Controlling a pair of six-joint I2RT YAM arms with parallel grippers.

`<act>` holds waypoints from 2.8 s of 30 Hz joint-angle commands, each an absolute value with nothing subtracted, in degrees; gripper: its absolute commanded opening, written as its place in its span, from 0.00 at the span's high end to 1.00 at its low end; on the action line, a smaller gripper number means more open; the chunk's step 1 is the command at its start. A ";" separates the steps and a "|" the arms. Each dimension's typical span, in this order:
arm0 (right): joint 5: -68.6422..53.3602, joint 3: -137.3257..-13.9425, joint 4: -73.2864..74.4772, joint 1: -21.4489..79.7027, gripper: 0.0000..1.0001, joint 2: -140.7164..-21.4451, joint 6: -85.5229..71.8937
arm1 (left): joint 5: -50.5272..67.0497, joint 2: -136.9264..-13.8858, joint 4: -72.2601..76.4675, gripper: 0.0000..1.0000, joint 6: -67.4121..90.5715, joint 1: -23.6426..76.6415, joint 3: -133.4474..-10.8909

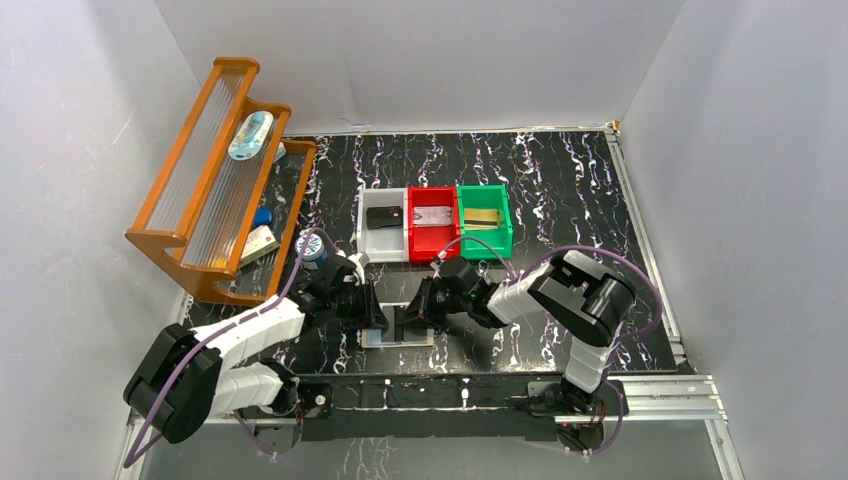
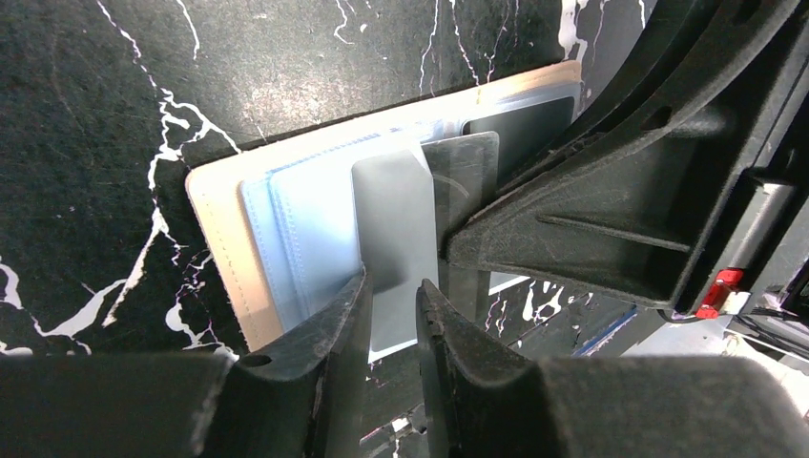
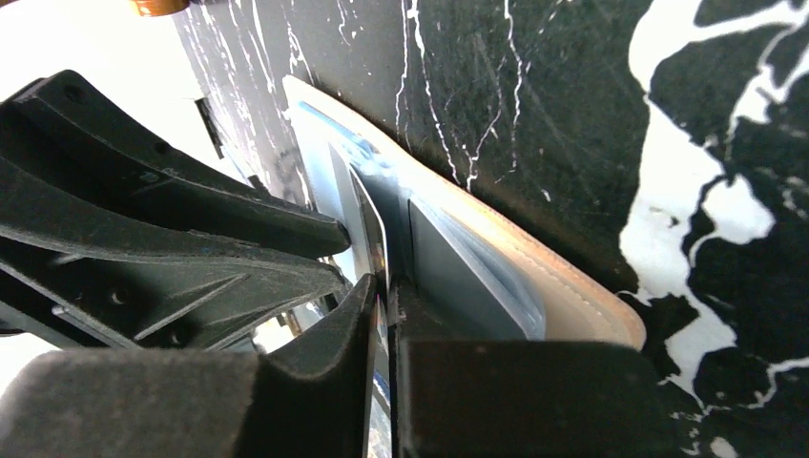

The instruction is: Take the credit cards out of the card holder

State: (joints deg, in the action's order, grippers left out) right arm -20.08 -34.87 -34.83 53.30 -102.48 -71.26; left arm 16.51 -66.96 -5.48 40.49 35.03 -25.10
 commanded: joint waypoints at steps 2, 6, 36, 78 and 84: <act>-17.69 -33.11 -36.42 53.13 0.94 -100.25 -70.79 | 13.75 -65.24 -10.89 0.76 40.09 35.33 -23.97; -18.40 -33.21 -34.46 53.06 1.00 -97.84 -68.01 | 11.58 -63.22 -11.42 0.77 40.73 35.33 -24.36; -9.39 -30.53 -19.47 51.94 1.00 -78.38 -60.90 | 6.49 -56.67 -13.68 0.52 42.85 35.33 -26.17; -27.56 -25.02 -52.51 45.80 1.00 -72.16 -63.85 | 56.33 -58.36 38.88 0.49 60.52 21.62 -19.11; -30.78 -23.14 -68.79 44.56 1.00 -78.85 -72.10 | 56.39 -57.90 49.51 0.75 67.98 21.60 -18.43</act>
